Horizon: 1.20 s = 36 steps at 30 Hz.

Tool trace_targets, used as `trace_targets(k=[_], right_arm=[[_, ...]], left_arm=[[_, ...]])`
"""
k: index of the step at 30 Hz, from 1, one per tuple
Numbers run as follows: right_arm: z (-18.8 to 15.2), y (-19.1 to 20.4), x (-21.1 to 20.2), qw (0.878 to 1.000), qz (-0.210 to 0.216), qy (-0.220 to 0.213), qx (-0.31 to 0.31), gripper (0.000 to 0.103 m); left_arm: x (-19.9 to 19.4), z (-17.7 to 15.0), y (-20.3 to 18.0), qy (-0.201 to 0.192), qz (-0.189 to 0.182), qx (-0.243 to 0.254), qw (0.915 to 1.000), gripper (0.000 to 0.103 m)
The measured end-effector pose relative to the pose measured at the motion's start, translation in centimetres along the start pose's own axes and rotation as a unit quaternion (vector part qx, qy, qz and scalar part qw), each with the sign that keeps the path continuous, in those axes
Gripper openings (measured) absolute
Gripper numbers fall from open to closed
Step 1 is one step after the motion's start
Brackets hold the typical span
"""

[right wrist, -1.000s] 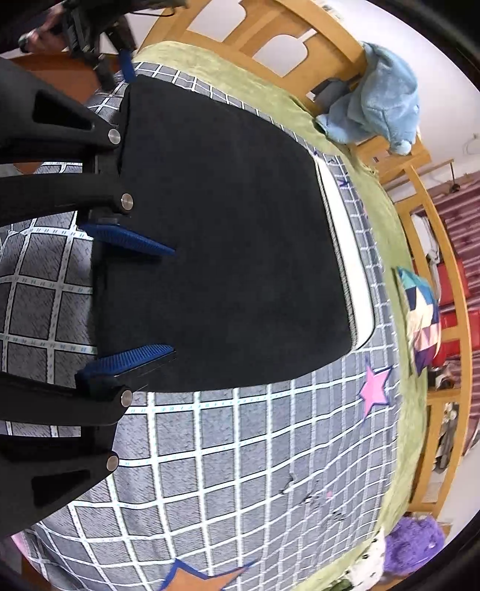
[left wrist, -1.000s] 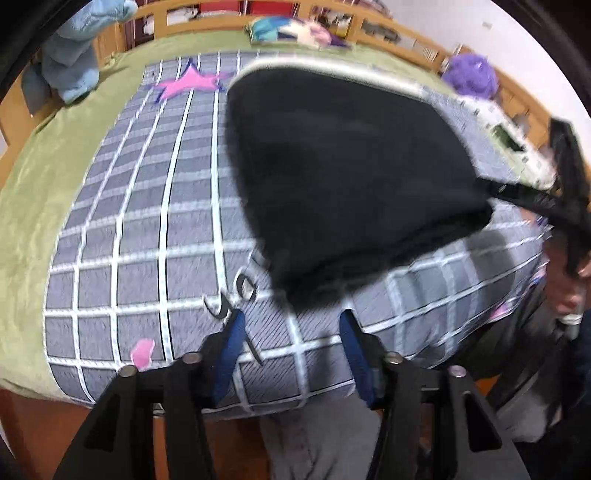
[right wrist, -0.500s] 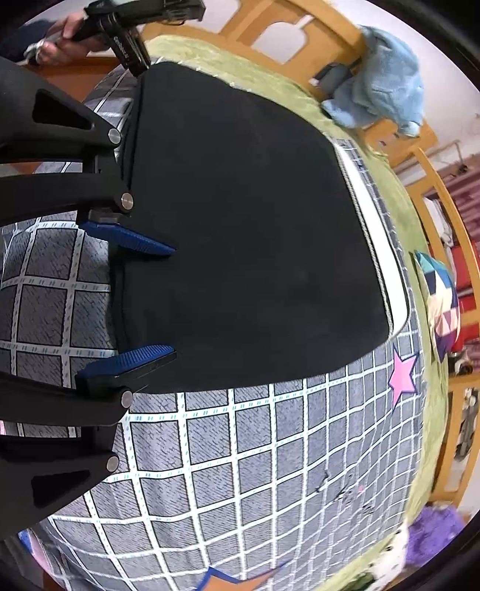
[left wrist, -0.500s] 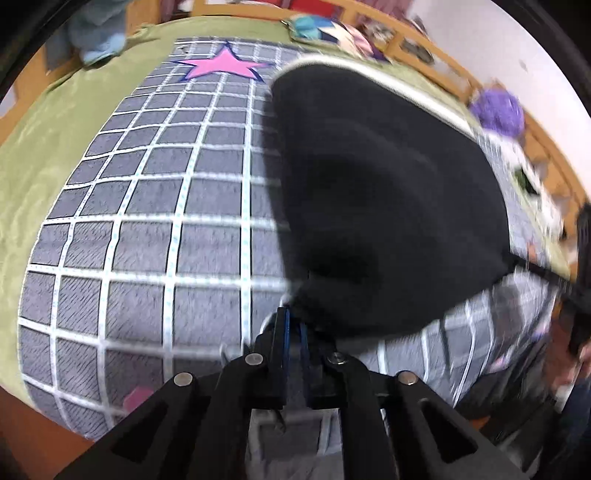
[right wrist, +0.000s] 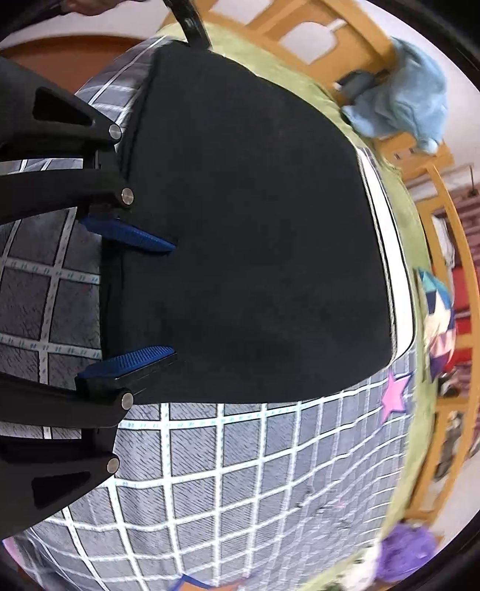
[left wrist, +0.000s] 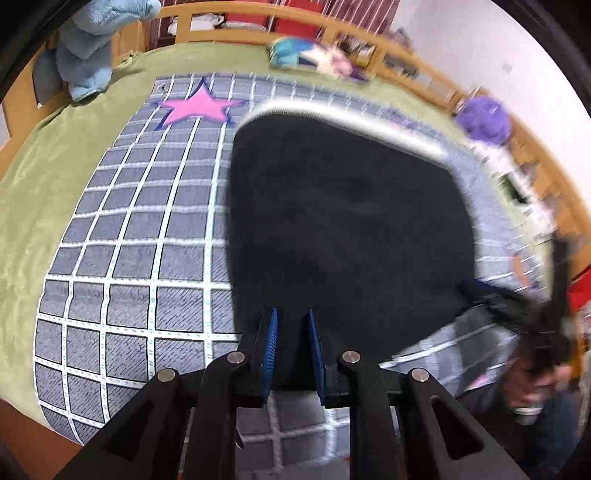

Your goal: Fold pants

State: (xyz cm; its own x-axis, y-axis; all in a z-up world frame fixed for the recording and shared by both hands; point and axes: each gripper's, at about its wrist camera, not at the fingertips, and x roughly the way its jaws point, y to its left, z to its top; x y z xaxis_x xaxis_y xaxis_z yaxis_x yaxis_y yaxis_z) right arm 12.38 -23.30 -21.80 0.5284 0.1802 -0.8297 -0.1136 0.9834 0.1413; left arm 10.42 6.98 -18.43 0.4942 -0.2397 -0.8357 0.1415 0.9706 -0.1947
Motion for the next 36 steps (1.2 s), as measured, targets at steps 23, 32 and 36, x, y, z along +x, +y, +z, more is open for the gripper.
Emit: trace_targets(k=[23, 32, 36], right_arm=[[14.3, -1.8, 5.6, 0.996, 0.034, -0.087, 0.003, 0.054], [8.0, -0.9, 1.1, 0.999, -0.008, -0.053, -0.005, 0.055], [3.1, -1.5, -1.4, 0.999, 0.005, -0.024, 0.024, 0.057]], left_arm=[[6.5, 13.7, -2.7, -0.049, 0.076, 0.013, 0.9958, 0.042], [3.8, 7.1, -1.9, 0.004, 0.059, -0.021, 0.9980, 0.047], [0.6, 1.2, -2.3, 0.001, 0.050, -0.014, 0.9987, 0.058]])
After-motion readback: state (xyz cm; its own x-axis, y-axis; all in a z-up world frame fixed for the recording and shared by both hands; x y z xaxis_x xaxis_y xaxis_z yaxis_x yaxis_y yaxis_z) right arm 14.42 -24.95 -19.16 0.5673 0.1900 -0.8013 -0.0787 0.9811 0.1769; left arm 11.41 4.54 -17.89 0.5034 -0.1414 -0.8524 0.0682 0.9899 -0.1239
